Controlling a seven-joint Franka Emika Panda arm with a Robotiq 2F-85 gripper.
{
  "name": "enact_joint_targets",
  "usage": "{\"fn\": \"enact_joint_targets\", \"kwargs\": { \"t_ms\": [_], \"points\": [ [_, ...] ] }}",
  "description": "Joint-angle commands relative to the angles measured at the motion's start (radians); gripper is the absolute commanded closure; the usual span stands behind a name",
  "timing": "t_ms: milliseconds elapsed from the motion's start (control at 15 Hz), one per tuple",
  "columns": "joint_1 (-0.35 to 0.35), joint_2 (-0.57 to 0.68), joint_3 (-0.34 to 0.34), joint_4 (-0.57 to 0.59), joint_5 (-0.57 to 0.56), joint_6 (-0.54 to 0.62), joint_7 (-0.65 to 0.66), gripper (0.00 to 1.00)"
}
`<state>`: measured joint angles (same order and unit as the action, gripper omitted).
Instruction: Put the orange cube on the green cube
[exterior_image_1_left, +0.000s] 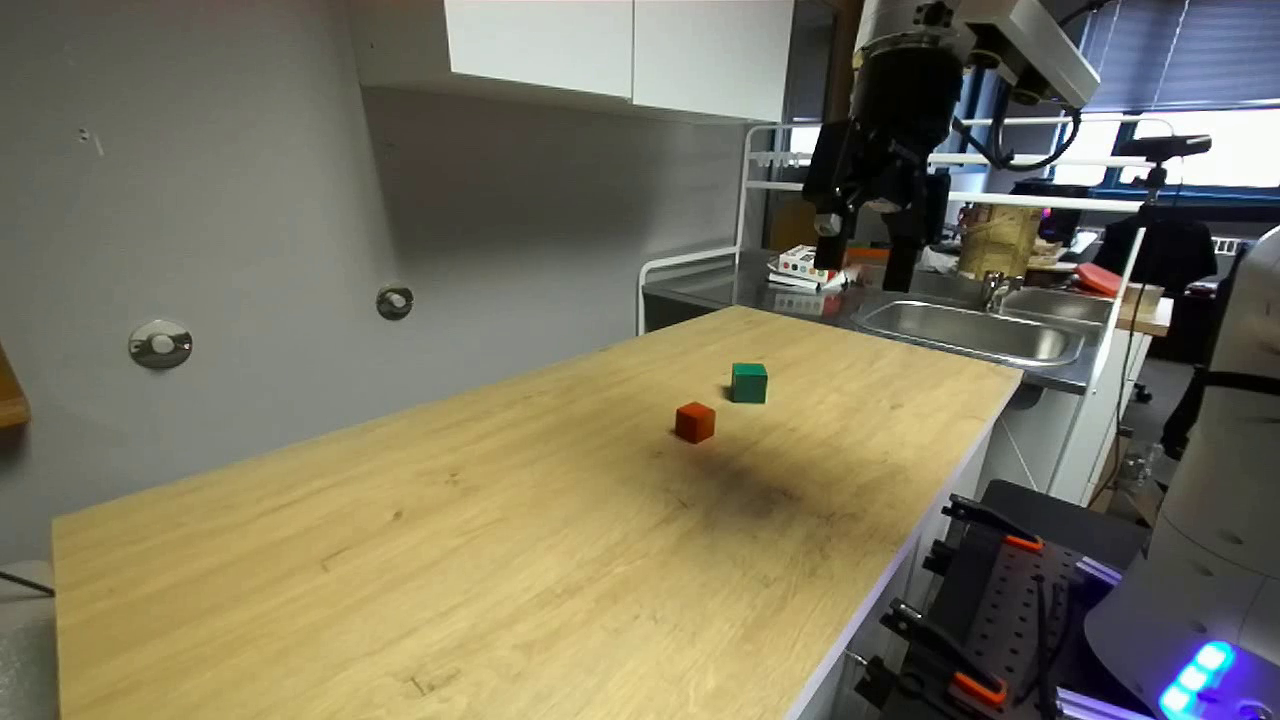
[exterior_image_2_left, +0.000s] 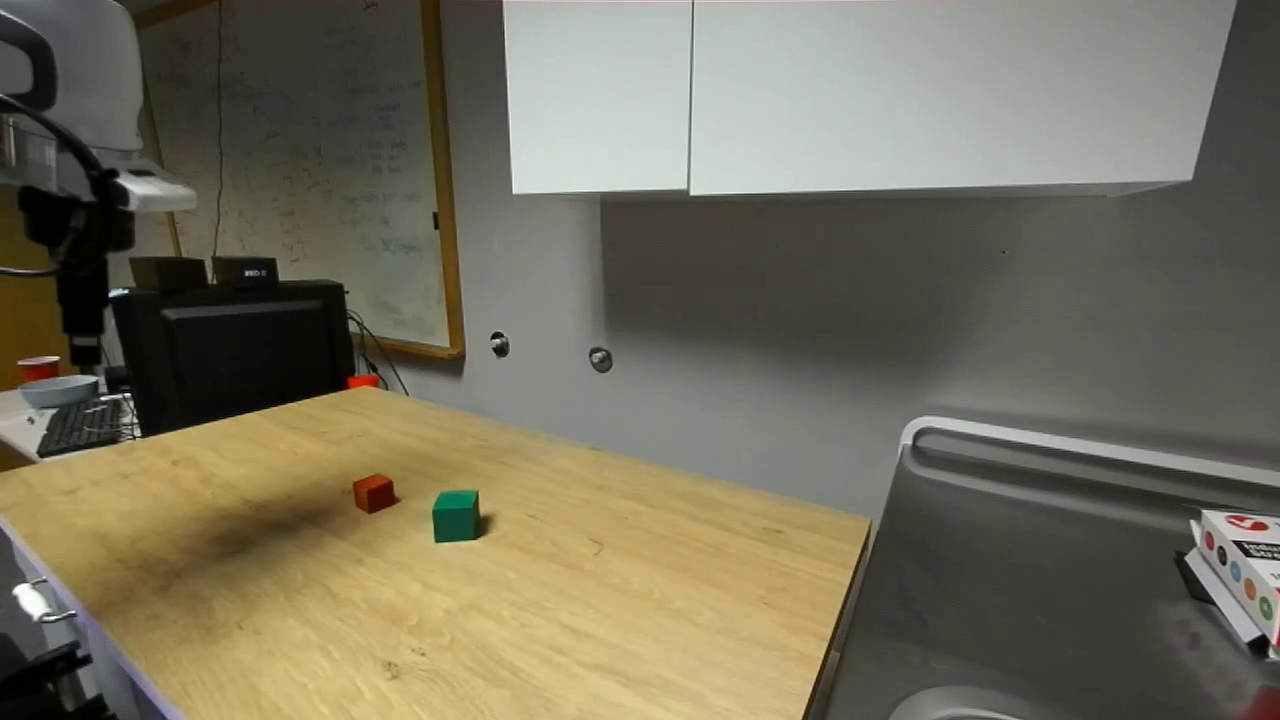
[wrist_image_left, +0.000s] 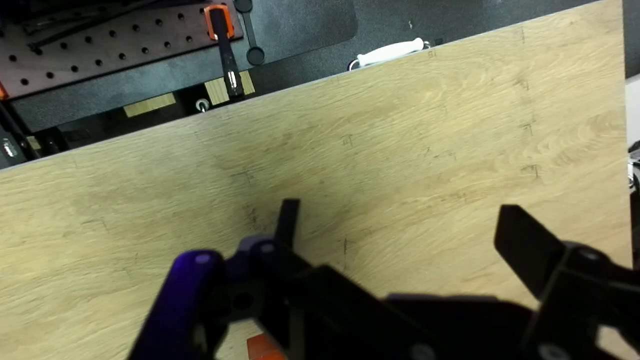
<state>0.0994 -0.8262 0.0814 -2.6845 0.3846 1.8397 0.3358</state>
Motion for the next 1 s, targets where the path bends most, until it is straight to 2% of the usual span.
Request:
{"fn": "enact_joint_targets", "kwargs": {
  "t_ms": [0, 200, 467, 667, 933],
  "points": [
    [-0.034, 0.009, 0.016, 0.006, 0.007, -0.001, -0.007, 0.00],
    [-0.072, 0.041, 0.009, 0.011, -0.001, 0.044, -0.005, 0.00],
    [-0.122, 0.152, -0.006, 0.031, -0.013, 0.221, -0.036, 0.00],
    [-0.138, 0.291, -0.014, 0.063, -0.010, 0.373, -0.027, 0.00],
    [-0.164, 0.524, -0.004, 0.129, -0.070, 0.533, 0.023, 0.00]
  ]
}}
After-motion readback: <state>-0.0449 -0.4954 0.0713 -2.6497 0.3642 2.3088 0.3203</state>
